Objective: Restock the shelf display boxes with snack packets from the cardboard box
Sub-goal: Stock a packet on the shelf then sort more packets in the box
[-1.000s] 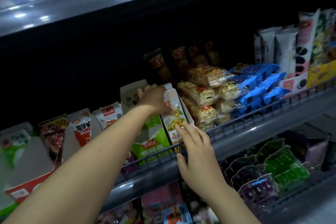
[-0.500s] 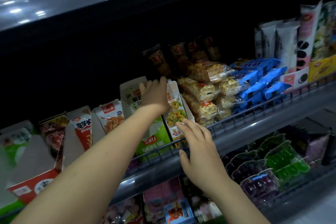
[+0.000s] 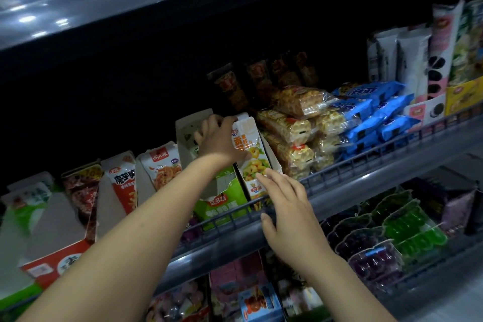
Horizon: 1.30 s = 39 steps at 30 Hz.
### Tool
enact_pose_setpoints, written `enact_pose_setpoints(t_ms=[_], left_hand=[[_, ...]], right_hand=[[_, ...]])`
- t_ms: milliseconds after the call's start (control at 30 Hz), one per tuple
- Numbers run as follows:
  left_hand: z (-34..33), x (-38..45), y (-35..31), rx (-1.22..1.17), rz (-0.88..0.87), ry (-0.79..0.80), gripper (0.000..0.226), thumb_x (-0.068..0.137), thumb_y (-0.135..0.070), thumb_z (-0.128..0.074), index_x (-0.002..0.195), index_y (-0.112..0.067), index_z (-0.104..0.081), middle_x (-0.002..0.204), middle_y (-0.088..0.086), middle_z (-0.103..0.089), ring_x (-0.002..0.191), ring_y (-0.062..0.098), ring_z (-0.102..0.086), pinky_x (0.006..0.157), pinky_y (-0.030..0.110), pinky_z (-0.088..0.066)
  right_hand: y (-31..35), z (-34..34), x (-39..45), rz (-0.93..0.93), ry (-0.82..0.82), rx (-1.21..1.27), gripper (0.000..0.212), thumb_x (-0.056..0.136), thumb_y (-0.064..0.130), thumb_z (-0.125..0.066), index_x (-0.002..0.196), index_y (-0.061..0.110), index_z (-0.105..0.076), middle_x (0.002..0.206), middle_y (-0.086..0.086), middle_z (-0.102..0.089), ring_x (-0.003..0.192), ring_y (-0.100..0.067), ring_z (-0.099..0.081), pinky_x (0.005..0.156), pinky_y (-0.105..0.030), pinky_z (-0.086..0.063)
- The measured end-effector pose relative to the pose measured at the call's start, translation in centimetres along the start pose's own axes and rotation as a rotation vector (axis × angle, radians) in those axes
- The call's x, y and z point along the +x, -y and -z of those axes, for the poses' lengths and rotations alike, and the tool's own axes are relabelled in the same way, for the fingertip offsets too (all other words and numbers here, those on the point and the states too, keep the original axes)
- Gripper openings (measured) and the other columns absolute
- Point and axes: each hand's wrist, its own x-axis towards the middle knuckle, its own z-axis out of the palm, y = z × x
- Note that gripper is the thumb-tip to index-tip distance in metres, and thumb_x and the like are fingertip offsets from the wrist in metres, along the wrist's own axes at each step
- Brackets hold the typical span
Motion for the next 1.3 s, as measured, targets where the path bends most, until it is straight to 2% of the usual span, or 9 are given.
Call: enact_pose_setpoints(t_ms=[233,400,567,700,800,867,967,1133,1300], left_hand=[[1.3,-3.8,-0.2,-0.319,0.046,-0.133,0.051,0.086,-0.037,-0.063,0.132,-0.024,-0.046,0.137,0.003,-0.039,0.132,0.021,-0.029,0.108,0.035,-0.023],[2.1,-11.3,0.2,-0.494,-0.057,-0.244,0.029,0.094,-0.03,-0.051,0.123,-0.024,-0.053,0.125,-0.005,-0.05,0.123,0.012,-0.041,0.105,0.036,-0.034],[0.9,-19.7,1.0,-0.665,-0.018,-0.286,0.021,0.091,-0.027,-0.045,0.108,-0.027,-0.058,0.108,-0.016,-0.052,0.111,0.004,-0.047,0.095,0.022,-0.038],[-2.9,-25.8,2.3,-0.759,0.13,-0.227,0.017,0.093,-0.022,-0.048,0.104,-0.028,-0.06,0.104,-0.018,-0.055,0.106,0.004,-0.052,0.093,0.024,-0.042],[-6.2,-29.8,3.2,-0.811,0.234,-0.145,0.017,0.095,-0.012,-0.051,0.102,-0.024,-0.061,0.104,-0.006,-0.059,0.099,-0.005,-0.052,0.086,0.009,-0.039],[-8.6,-32.3,3.5,-0.846,0.316,-0.055,0.017,0.095,-0.012,-0.05,0.101,-0.025,-0.06,0.105,-0.005,-0.058,0.094,-0.012,-0.05,0.079,0.001,-0.035],[-12.6,-35.8,3.6,-0.89,0.43,0.094,0.017,0.096,-0.015,-0.048,0.107,-0.02,-0.06,0.11,-0.004,-0.058,0.092,-0.011,-0.05,0.076,-0.001,-0.036],[-18.8,-40.5,3.6,-0.927,0.559,0.348,0.019,0.096,-0.013,-0.048,0.11,-0.017,-0.059,0.108,-0.002,-0.058,0.087,-0.001,-0.054,0.076,0.008,-0.043],[-23.9,-43.7,3.7,-0.883,0.623,0.568,0.023,0.096,-0.017,-0.048,0.115,-0.012,-0.06,0.112,0.005,-0.062,0.103,0.018,-0.058,0.086,0.027,-0.045]], right_hand=[[-0.2,0.0,-0.4,0.065,-0.034,0.049,0.061,0.097,0.026,-0.044,0.147,0.037,-0.011,0.15,0.029,0.0,0.134,0.008,0.007,0.11,-0.021,-0.005],[0.0,-0.3,-1.7,0.114,-0.269,0.113,0.04,0.093,0.025,-0.052,0.133,0.025,-0.048,0.128,0.016,-0.048,0.122,0.003,-0.03,0.101,-0.019,-0.03],[1.0,-2.2,-5.5,-0.007,-0.188,0.224,0.028,0.094,0.027,-0.053,0.12,0.022,-0.058,0.105,0.017,-0.053,0.106,-0.004,-0.049,0.088,-0.023,-0.043],[0.3,-5.0,-9.5,-0.077,-0.113,0.238,0.023,0.092,0.022,-0.056,0.114,0.019,-0.062,0.099,0.013,-0.055,0.096,-0.008,-0.056,0.082,-0.02,-0.044],[-0.8,-7.0,-12.7,-0.147,-0.05,0.213,0.02,0.091,0.02,-0.057,0.11,0.017,-0.063,0.1,0.005,-0.06,0.088,-0.008,-0.057,0.074,-0.015,-0.041],[-1.9,-8.6,-15.3,-0.227,0.026,0.207,0.021,0.092,0.022,-0.057,0.111,0.017,-0.062,0.103,0.003,-0.061,0.088,-0.01,-0.058,0.075,-0.021,-0.045],[-3.4,-11.1,-19.4,-0.366,0.111,0.194,0.023,0.092,0.022,-0.056,0.113,0.016,-0.061,0.104,0.0,-0.061,0.091,-0.014,-0.059,0.08,-0.031,-0.05],[-6.9,-14.7,-25.0,-0.575,0.23,0.127,0.023,0.089,0.015,-0.058,0.111,0.009,-0.063,0.095,-0.008,-0.067,0.09,-0.023,-0.064,0.082,-0.035,-0.051],[-10.2,-16.5,-28.5,-0.731,0.388,0.001,0.031,0.091,0.021,-0.056,0.119,0.009,-0.061,0.114,-0.011,-0.066,0.103,-0.027,-0.062,0.087,-0.031,-0.046]])
